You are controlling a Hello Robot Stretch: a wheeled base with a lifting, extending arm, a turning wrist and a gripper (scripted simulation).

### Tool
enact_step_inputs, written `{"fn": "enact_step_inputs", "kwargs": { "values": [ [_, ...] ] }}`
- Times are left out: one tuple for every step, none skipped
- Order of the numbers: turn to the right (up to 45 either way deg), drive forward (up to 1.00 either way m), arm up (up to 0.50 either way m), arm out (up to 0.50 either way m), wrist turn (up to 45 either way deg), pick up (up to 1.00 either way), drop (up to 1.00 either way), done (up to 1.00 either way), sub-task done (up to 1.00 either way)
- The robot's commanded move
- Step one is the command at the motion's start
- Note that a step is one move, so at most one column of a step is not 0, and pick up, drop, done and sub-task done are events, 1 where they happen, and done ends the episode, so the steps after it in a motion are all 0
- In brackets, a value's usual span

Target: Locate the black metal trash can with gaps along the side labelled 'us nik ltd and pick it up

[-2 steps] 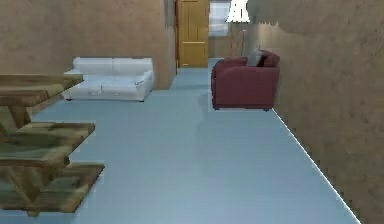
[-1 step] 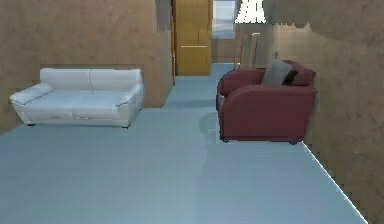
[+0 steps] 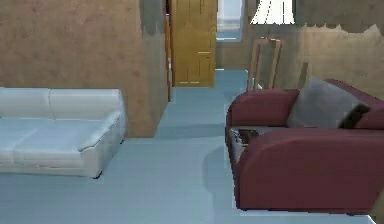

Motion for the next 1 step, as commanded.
{"fn": "enact_step_inputs", "kwargs": {
  "values": [
    [0.0,1.00,0.00,0.00,0.0,0.00,0.00,0.00,0.00]
  ]
}}
